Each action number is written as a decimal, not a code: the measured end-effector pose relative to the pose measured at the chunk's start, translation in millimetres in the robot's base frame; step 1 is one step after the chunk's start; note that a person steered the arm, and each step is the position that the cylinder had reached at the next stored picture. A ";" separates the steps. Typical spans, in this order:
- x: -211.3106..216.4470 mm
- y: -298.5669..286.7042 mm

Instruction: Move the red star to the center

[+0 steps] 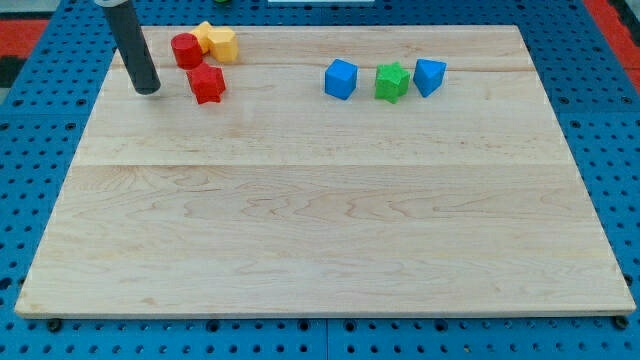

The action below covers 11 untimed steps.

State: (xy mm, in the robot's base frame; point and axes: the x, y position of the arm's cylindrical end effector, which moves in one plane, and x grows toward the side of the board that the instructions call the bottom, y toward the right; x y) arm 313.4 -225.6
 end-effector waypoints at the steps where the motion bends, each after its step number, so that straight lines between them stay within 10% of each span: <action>1: -6.7 28.3; 6: 56.1 165.7; 8: -20.9 8.8; 10: -121.6 9.6; 11: -101.0 56.5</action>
